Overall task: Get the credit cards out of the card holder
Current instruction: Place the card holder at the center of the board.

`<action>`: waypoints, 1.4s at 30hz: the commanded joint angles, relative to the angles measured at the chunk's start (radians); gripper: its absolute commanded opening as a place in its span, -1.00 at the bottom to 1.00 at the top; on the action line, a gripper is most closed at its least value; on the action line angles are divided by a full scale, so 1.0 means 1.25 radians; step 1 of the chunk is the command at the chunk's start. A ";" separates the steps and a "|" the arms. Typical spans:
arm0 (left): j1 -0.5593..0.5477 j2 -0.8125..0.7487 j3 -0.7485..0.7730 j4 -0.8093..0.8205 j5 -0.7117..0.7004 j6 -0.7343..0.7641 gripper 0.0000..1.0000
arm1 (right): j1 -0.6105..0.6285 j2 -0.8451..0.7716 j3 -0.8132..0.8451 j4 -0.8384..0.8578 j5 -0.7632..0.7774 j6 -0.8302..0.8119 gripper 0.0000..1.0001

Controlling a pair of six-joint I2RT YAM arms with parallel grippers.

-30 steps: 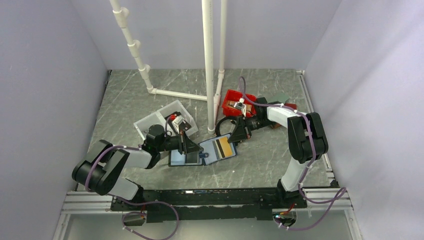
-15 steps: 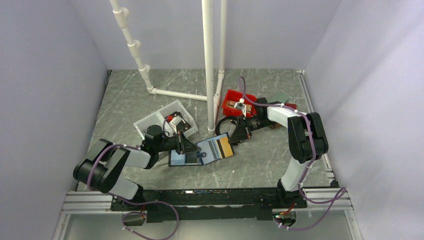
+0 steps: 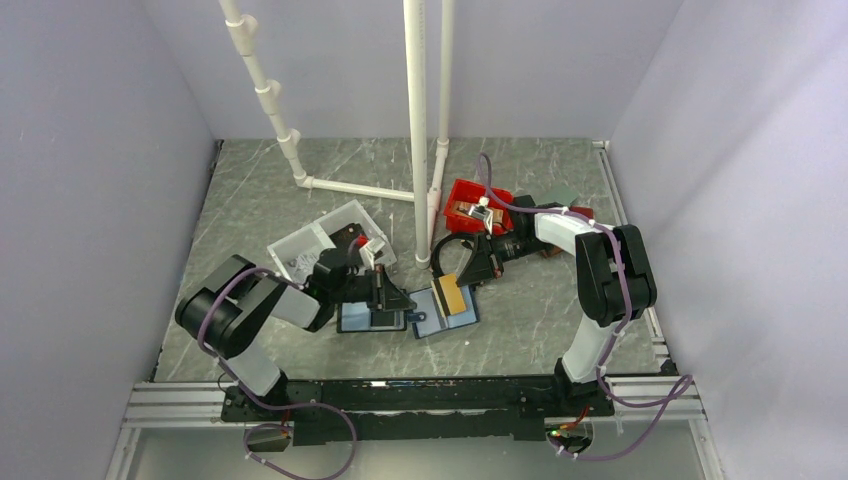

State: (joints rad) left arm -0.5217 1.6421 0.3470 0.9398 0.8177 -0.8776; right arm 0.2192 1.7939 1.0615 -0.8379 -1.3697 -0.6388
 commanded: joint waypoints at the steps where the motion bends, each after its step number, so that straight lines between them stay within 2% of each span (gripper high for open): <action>1: -0.052 0.014 0.057 -0.043 -0.063 0.025 -0.88 | -0.004 0.002 0.014 -0.012 -0.027 -0.034 -1.00; 3: -0.062 0.008 0.062 -0.074 -0.095 0.032 -0.78 | -0.004 0.001 0.015 -0.014 -0.027 -0.036 -1.00; 5: -0.063 -0.020 0.050 -0.094 -0.137 0.036 -0.54 | -0.004 0.001 0.015 -0.017 -0.028 -0.037 -1.00; 7: -0.064 -0.063 0.044 -0.140 -0.173 0.049 -0.38 | -0.004 0.001 0.015 -0.018 -0.029 -0.039 -1.00; 12: -0.064 -0.204 0.038 -0.292 -0.246 0.104 -0.10 | -0.004 0.002 0.018 -0.028 -0.033 -0.049 -1.00; 16: -0.063 -0.325 0.019 -0.367 -0.289 0.139 0.03 | -0.004 -0.003 0.017 -0.027 -0.034 -0.050 -1.00; 18: -0.064 -0.383 0.006 -0.393 -0.311 0.146 0.17 | -0.004 -0.003 0.017 -0.028 -0.036 -0.050 -1.00; 20: -0.064 -0.438 -0.012 -0.403 -0.328 0.140 0.39 | -0.004 -0.006 0.017 -0.030 -0.038 -0.053 -1.00; 23: -0.064 -0.519 -0.053 -0.385 -0.364 0.110 0.91 | -0.004 -0.009 0.018 -0.037 -0.042 -0.060 -1.00; 24: -0.064 -0.538 -0.067 -0.370 -0.369 0.096 0.98 | -0.004 -0.011 0.018 -0.038 -0.043 -0.061 -1.00; 30: -0.064 -0.548 -0.096 -0.267 -0.329 0.041 0.99 | -0.003 -0.021 0.018 -0.040 -0.050 -0.064 -1.00; 34: -0.063 -0.480 -0.074 -0.187 -0.287 0.008 0.98 | -0.004 -0.022 0.026 -0.067 -0.059 -0.088 -1.00; 38: -0.074 -0.396 -0.054 -0.071 -0.250 -0.025 0.84 | -0.004 -0.027 0.027 -0.074 -0.068 -0.095 -1.00; 42: -0.113 -0.329 -0.031 -0.039 -0.271 -0.021 0.83 | -0.002 -0.024 0.029 -0.084 -0.075 -0.105 -1.00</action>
State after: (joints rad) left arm -0.6216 1.1782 0.2520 0.7490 0.4591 -0.8860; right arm 0.2192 1.7969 1.0615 -0.9195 -1.4059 -0.7147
